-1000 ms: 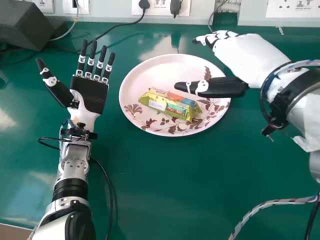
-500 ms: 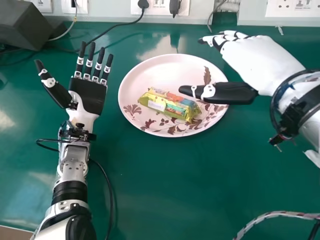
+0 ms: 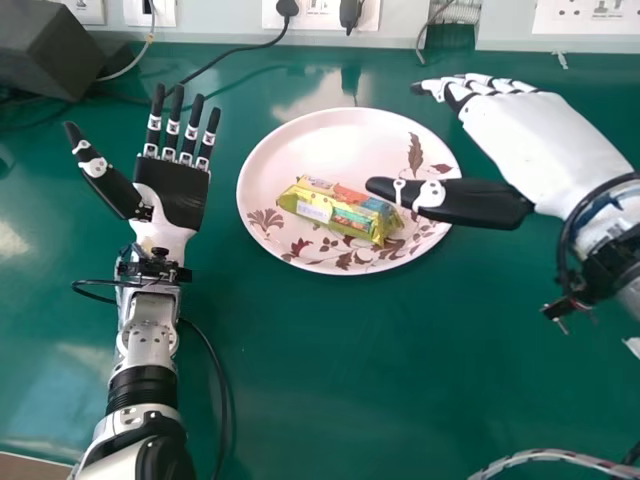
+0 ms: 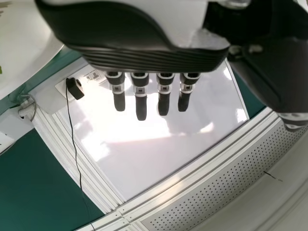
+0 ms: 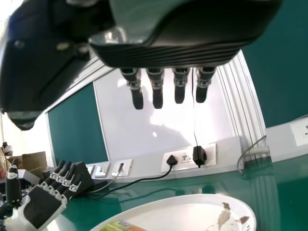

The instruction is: Pick up biscuit and place it in the plate

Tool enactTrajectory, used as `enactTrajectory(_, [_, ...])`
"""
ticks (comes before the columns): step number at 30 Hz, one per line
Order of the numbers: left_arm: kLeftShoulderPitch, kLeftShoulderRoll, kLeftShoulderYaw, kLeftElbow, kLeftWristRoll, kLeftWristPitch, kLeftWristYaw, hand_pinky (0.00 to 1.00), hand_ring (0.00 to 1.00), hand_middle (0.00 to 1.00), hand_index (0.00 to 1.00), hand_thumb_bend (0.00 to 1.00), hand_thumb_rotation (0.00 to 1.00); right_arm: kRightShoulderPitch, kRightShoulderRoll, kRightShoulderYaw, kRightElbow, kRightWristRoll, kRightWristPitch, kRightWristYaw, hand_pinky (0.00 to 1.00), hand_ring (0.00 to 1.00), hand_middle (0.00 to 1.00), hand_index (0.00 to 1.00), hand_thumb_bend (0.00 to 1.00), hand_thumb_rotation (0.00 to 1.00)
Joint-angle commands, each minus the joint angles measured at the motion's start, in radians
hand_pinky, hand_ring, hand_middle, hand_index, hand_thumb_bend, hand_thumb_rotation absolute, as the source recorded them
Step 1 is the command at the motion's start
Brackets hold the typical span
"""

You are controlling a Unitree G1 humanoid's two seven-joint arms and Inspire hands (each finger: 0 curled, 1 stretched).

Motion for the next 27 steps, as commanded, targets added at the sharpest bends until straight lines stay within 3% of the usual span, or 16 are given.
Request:
enactTrajectory(1, [0.094,-0.040,-0.003,0.045,0.011,0.008,0.012,0.98,0.94,1.00,1.00,1.00,0.80,0.026,0.009,-0.021,-0.030,0.014,-0.001,-0.009,1.00,1.00,1.00,1.00,1.00,0.67])
enactTrajectory(14, [0.096,-0.037,-0.013,0.040,0.026,-0.013,0.030,0.95,0.92,0.98,1.00,1.00,0.83,0.111,0.036,-0.038,-0.109,-0.030,-0.021,-0.040,1.00,1.00,1.00,1.00,1.00,0.67])
enactTrajectory(19, [0.091,-0.032,-0.012,0.054,0.026,-0.018,0.028,0.94,0.92,0.97,1.00,1.00,0.80,0.139,0.079,-0.056,-0.119,0.017,-0.030,-0.072,1.00,1.00,1.00,1.00,1.00,0.67])
enactTrajectory(27, [0.089,-0.025,-0.020,0.062,0.035,-0.023,0.012,0.89,0.93,0.97,1.00,1.00,0.78,0.207,0.143,-0.104,-0.067,0.154,-0.133,-0.206,1.00,1.00,1.00,1.00,1.00,0.69])
